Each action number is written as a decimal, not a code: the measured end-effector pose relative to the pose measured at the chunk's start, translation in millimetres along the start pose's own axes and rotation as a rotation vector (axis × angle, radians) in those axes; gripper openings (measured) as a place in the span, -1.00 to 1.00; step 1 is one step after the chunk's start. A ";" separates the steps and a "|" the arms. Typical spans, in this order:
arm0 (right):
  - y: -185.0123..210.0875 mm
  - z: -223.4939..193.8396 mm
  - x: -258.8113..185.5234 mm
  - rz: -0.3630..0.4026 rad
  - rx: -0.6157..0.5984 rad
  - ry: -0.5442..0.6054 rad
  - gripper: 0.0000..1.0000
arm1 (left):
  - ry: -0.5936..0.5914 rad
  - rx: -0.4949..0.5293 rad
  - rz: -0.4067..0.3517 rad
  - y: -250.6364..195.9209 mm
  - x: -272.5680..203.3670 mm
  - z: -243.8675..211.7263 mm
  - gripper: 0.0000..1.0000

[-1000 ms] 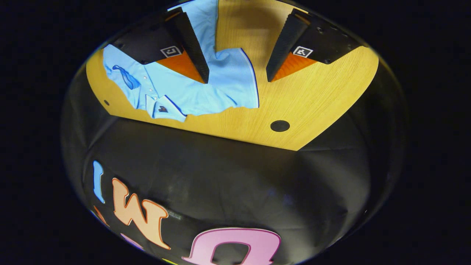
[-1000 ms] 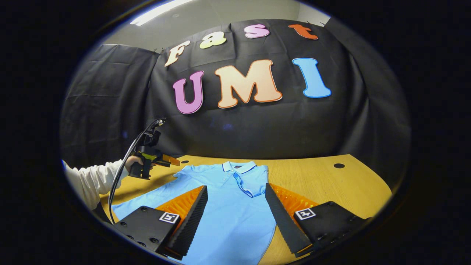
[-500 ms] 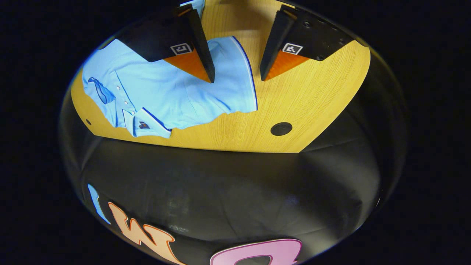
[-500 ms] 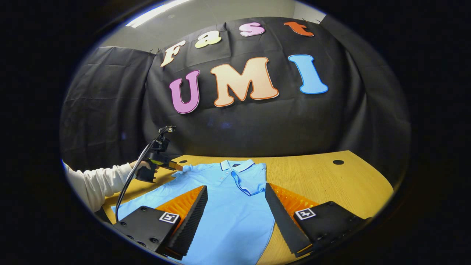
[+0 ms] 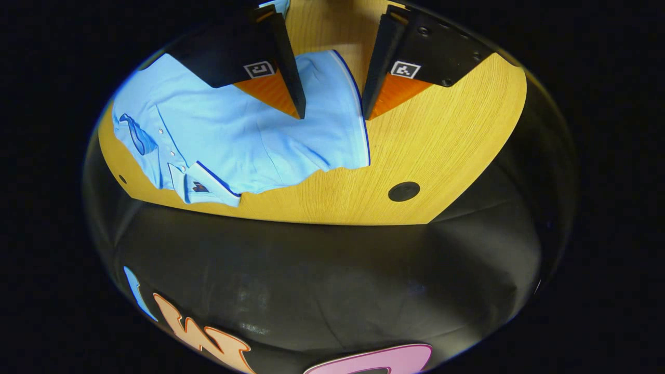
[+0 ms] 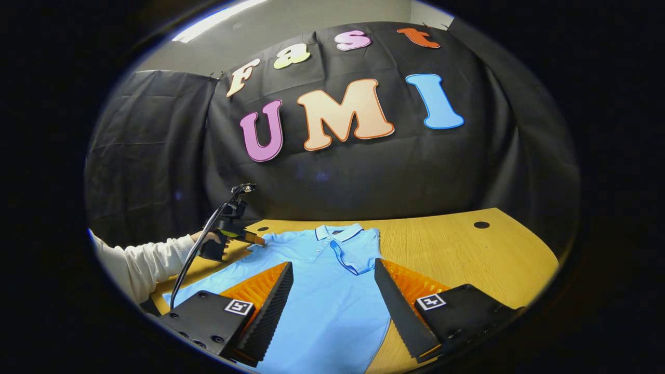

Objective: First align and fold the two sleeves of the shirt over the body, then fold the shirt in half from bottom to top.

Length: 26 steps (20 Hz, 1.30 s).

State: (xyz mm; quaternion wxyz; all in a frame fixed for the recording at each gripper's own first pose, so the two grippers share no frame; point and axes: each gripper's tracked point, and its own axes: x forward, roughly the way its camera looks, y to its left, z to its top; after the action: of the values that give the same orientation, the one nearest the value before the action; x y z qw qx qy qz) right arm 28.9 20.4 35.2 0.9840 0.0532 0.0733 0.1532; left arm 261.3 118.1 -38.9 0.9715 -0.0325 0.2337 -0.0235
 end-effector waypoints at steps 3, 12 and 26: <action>-2.7 -1.4 -0.2 -0.005 0.007 0.006 0.96 | 0.004 -0.004 -0.019 -5.0 -0.9 -1.1 -0.04; -5.3 -11.1 3.5 -0.016 -0.009 0.032 0.95 | 0.012 0.003 -0.020 -16.0 -1.3 2.4 -1.00; -0.3 -19.8 5.2 0.001 -0.013 0.062 0.95 | -0.046 0.151 -0.269 -171.4 -31.5 46.1 -1.00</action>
State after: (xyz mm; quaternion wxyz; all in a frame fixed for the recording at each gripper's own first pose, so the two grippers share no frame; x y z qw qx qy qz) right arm 30.7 23.3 15.0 0.9816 0.0422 0.1026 0.1556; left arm 249.1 -48.4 29.0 0.9643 0.0090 0.2026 -0.1700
